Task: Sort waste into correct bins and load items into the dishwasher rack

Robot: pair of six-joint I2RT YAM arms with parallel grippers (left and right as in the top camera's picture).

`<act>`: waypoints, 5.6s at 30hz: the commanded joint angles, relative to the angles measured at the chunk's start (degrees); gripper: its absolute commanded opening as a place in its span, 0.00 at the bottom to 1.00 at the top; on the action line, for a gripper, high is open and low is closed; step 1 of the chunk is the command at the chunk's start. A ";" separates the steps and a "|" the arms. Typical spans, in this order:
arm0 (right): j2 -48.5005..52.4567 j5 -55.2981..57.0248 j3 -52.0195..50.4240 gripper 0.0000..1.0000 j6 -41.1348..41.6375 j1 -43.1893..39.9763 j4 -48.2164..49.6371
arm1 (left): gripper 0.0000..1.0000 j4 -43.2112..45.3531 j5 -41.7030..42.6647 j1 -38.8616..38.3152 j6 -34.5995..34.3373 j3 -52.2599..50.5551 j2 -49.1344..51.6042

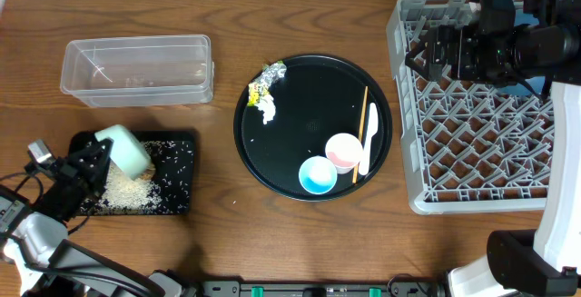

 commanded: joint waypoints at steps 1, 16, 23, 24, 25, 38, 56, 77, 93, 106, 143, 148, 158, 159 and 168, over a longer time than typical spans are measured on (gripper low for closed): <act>-0.24 0.00 -0.11 0.99 -0.55 0.57 0.09 | 0.07 2.67 0.70 -0.37 1.79 0.28 -0.31; -0.24 -0.02 -0.11 0.99 -0.55 0.59 0.09 | 0.11 0.87 1.73 -1.16 -6.36 0.02 -0.31; -0.24 0.00 -0.11 0.99 -0.57 0.57 0.09 | 0.17 2.47 -9.31 -1.64 -4.17 0.02 -0.33; -0.24 -0.02 -0.11 0.99 -0.55 0.57 0.09 | 0.17 2.32 -8.52 -1.64 -4.15 0.02 -0.33; -0.24 -0.02 -0.11 0.99 -0.55 0.57 0.09 | 0.17 1.66 -7.06 -1.66 -3.96 0.02 -0.33; -0.24 -0.02 -0.11 0.99 -0.55 0.57 0.09 | 0.13 -2.19 -5.20 -1.64 1.86 0.00 -0.33; -0.24 -0.02 -0.11 0.99 -0.55 0.57 0.09 | 0.83 -7.96 -28.70 -10.69 10.69 0.07 -0.35; -0.24 -0.02 -0.11 0.99 -0.55 0.55 0.09 | 0.98 -7.93 -46.34 -18.47 7.80 0.09 -0.35; -0.24 -0.02 -0.11 0.99 -0.57 0.52 0.09 | 0.06 -8.22 -46.34 -18.47 5.18 0.11 -0.35; -0.24 0.00 -0.11 0.99 -0.55 0.42 0.09 | 0.06 -10.64 -43.15 -18.47 5.20 2.25 -6.47; -0.22 -0.02 -0.11 0.99 -0.55 0.92 0.09 | 0.06 -10.60 3.58 -18.47 3.02 2.29 -38.93; -0.20 -0.02 -0.11 0.99 -0.57 0.70 0.09 | 0.06 -11.15 3.89 -20.92 1.75 2.29 -41.11; -0.20 0.00 -0.11 0.99 -0.57 0.81 0.09 | 0.06 -10.49 2.25 -39.23 7.23 2.29 -43.45; -0.20 0.00 -0.11 0.99 -0.57 0.81 0.09 | 0.06 -10.51 0.63 -41.55 7.21 2.29 -43.43; -0.20 -0.02 -0.11 0.99 -0.57 0.85 0.09 | 0.06 -10.56 -29.14 -66.82 7.13 2.29 -43.43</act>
